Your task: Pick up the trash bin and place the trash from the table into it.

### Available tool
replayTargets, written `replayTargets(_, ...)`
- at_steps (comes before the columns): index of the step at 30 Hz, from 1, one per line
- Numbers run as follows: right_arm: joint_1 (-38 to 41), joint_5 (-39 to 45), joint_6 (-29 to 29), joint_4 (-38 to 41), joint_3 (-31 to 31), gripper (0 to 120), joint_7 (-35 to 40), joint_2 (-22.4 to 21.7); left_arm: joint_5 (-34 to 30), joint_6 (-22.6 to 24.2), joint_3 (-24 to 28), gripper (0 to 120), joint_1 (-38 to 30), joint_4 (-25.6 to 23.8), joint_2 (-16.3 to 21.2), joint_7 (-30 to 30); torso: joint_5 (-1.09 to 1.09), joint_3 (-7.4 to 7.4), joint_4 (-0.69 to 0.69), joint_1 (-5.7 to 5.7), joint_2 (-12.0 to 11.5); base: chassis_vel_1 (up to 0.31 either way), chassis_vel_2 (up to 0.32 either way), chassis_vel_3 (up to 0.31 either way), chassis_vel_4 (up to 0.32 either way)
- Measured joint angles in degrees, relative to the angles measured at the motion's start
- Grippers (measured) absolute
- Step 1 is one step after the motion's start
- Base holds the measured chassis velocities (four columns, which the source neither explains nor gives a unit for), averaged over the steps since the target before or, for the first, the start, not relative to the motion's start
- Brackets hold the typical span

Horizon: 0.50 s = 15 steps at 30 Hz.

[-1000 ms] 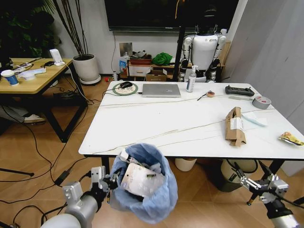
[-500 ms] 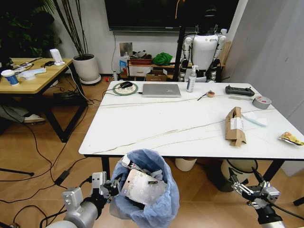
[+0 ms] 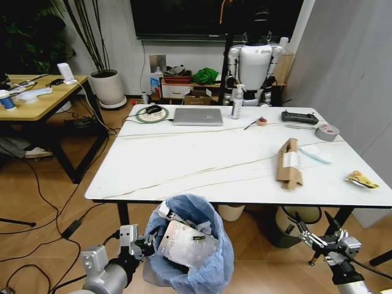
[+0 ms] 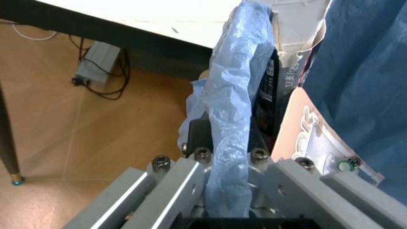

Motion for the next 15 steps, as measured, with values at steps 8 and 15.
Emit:
replayTargets(8, -0.37, -0.04, 0.16, 0.23, 0.02, 100, -0.45, 0.27, 0.04, 0.0, 0.09, 0, -0.59, 0.22, 0.09, 0.07, 0.0, 0.0, 0.0, 0.0, 0.0, -0.116, -0.118, 0.125, 0.116)
replayTargets(15, -0.12, -0.04, 0.13, 0.05, 0.02, 100, -0.46, -0.05, 0.19, 0.0, 0.35, 0, -0.7, 0.43, -0.28, 0.16, 0.0, 0.0, 0.01, 0.0, 0.0, -0.128, -0.124, 0.126, 0.125)
